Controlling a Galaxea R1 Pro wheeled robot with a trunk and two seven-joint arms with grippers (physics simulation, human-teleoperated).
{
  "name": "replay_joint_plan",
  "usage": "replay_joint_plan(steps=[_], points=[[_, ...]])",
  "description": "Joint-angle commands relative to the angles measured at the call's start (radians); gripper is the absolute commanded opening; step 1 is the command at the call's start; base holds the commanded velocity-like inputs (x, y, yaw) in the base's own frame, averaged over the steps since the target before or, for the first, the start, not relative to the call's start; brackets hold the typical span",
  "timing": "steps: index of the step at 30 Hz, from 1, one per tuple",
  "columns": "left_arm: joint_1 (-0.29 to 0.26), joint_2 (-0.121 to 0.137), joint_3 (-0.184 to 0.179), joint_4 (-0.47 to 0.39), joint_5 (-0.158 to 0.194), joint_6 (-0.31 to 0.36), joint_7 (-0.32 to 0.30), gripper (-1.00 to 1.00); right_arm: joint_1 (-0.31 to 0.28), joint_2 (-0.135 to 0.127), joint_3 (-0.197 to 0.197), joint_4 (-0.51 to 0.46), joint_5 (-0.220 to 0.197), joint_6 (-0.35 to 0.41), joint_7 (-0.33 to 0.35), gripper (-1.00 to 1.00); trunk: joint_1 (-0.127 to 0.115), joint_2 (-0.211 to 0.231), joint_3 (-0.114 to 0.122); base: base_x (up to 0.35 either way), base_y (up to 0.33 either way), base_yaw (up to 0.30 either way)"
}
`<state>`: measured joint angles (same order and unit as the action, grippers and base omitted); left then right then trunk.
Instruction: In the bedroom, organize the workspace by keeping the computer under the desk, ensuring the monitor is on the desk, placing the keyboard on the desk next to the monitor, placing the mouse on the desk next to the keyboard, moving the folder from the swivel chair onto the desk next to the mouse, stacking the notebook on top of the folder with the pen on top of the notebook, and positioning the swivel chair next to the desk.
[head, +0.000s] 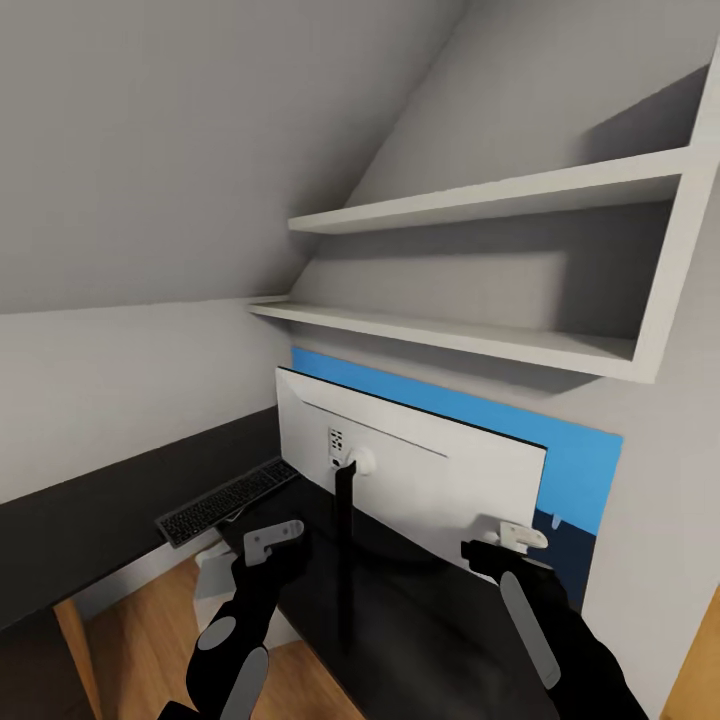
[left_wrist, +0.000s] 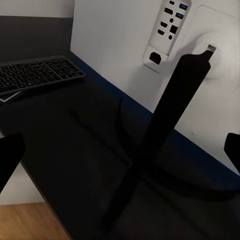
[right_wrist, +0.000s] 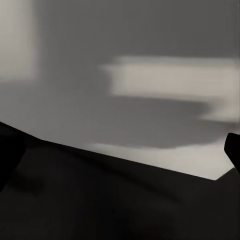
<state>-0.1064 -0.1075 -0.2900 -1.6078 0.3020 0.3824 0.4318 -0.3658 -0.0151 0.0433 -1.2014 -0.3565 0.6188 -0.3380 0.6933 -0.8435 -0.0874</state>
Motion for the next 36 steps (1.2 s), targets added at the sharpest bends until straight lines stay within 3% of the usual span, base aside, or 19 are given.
replay_joint_plan(steps=[1,14,25,36], points=[[-0.001,0.000,-0.001,-0.001,0.009,0.003,0.008,1.00,-0.001,-0.001,0.003,-0.001,-0.010,0.002,-0.010,1.00,0.000,-0.001,-0.002,0.000,-0.009,0.000],[-0.001,0.000,-0.002,-0.001,0.009,0.001,0.008,1.00,-0.001,-0.001,0.004,-0.001,-0.010,0.002,-0.010,1.00,0.000,-0.001,-0.002,-0.007,-0.003,0.000],[-0.001,0.000,-0.002,-0.003,0.009,-0.001,0.010,1.00,-0.001,-0.001,0.005,-0.001,-0.010,0.002,-0.010,1.00,0.000,-0.001,-0.015,-0.221,-0.029,0.000],[-0.001,0.000,-0.003,-0.003,0.009,-0.003,0.062,1.00,-0.001,0.000,0.006,-0.001,-0.010,0.002,-0.010,1.00,0.000,-0.001,-0.032,-0.011,-0.001,0.000]])
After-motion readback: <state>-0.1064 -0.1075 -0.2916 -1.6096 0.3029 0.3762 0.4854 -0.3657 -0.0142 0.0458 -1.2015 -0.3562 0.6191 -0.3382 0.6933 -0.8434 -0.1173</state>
